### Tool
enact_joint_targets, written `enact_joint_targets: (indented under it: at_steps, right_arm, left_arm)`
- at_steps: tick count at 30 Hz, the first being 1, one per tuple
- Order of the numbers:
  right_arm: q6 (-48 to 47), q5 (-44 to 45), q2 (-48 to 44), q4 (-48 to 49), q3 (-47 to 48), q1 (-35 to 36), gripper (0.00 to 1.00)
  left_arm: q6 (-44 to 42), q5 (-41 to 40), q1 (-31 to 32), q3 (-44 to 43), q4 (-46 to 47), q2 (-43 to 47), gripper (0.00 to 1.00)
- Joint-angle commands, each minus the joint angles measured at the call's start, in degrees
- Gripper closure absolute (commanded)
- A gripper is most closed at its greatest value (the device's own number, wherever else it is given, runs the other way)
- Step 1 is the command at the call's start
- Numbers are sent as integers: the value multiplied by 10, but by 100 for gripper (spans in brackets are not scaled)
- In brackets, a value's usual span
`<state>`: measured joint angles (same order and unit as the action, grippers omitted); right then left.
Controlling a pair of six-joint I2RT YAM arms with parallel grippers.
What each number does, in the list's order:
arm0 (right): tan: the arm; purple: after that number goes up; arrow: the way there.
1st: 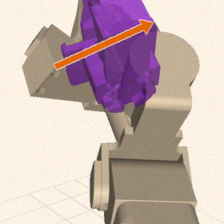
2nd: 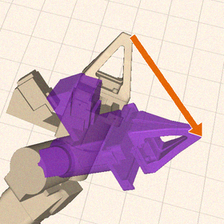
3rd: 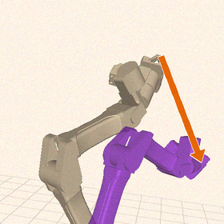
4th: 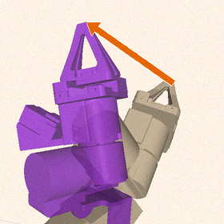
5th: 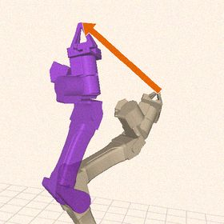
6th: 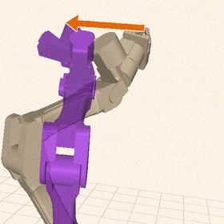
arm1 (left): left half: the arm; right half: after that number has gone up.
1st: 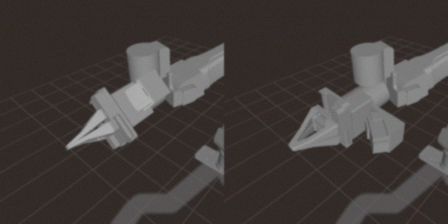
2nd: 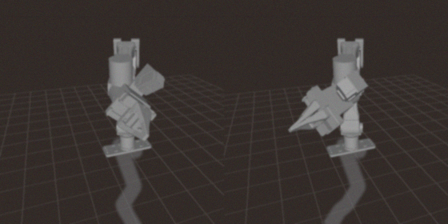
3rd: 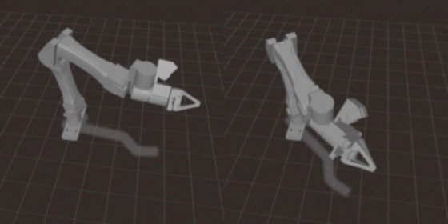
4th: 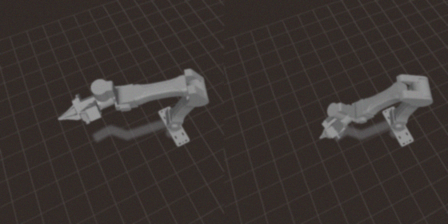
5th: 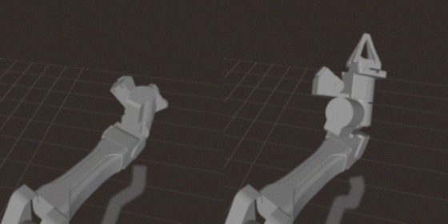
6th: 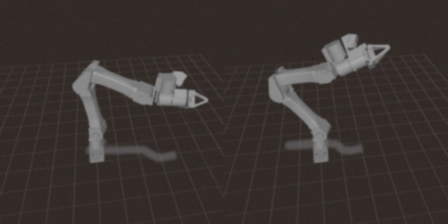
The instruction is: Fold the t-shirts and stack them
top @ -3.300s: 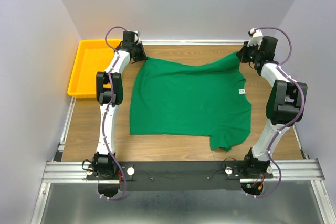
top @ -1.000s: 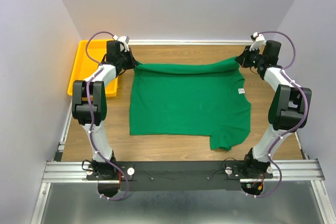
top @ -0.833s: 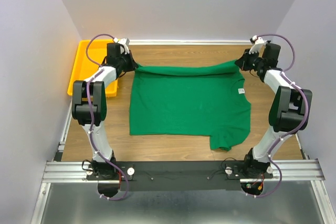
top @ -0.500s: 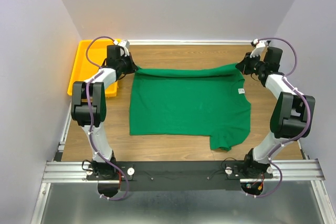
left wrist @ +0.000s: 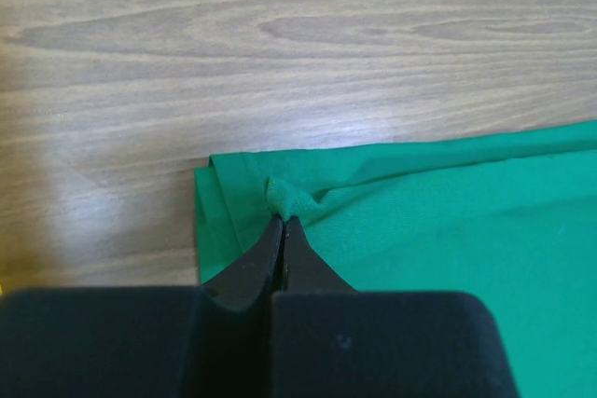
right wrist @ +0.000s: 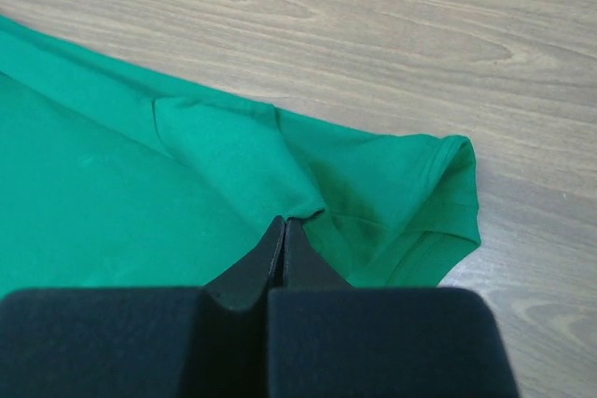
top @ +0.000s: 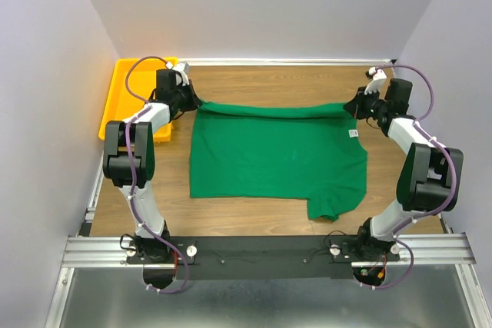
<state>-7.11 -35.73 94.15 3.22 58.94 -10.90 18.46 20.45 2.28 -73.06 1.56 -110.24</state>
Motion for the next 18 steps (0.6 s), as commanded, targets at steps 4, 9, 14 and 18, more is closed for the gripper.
enact_joint_targets:
  at_steps: [4, 9, 14, 18]
  right_arm:
    - [-13, 9, -21, -10, -14, -5, 99]
    - [-25, 14, -27, -12, -30, -6, 100]
    - [-30, 22, -27, -12, -38, -6, 99]
    - [-33, 25, -29, -12, -40, -6, 99]
  left_arm:
    - [-4, 5, -6, 18, 12, 34, 100]
    - [-2, 2, -6, 38, 13, 47, 95]
    - [3, -19, -7, 77, 19, 88, 63]
    - [22, -35, -10, 132, 24, 148, 50]
